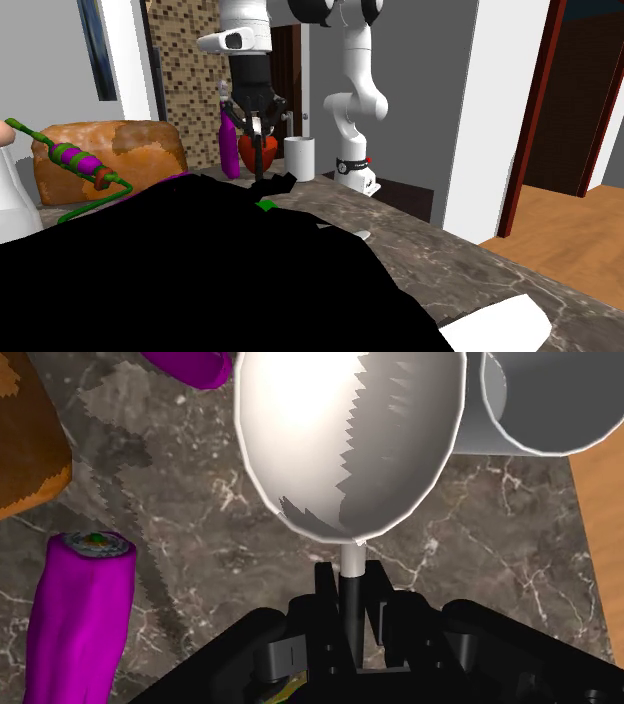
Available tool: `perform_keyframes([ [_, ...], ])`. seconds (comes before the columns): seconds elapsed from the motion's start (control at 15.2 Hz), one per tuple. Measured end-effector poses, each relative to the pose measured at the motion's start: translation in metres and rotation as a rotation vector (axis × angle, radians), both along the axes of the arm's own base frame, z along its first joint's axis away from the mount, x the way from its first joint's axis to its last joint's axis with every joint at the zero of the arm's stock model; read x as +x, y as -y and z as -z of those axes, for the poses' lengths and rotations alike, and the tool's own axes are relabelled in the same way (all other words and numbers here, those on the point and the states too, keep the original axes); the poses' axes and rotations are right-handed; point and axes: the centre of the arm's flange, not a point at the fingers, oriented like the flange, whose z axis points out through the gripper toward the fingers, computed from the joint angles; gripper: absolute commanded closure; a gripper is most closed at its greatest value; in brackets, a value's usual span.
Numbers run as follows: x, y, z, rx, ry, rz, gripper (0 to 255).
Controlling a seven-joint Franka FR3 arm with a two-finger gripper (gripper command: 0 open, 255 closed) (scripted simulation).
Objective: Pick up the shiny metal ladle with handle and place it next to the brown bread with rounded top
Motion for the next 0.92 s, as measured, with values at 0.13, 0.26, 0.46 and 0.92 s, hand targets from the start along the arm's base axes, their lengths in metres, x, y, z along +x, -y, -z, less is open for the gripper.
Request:
perform_keyframes([
  [0.13, -0.001, 0.000, 0.012, -0.001, -0.001, 0.001, 255],
  [0.26, 0.000, 0.000, 0.023, -0.001, -0.001, 0.000, 255],
  [0.46, 0.000, 0.000, 0.036, 0.001, 0.003, -0.002, 255],
  [0.92, 0.000, 0.000, 0.075, 0.000, 0.000, -0.001, 255],
])
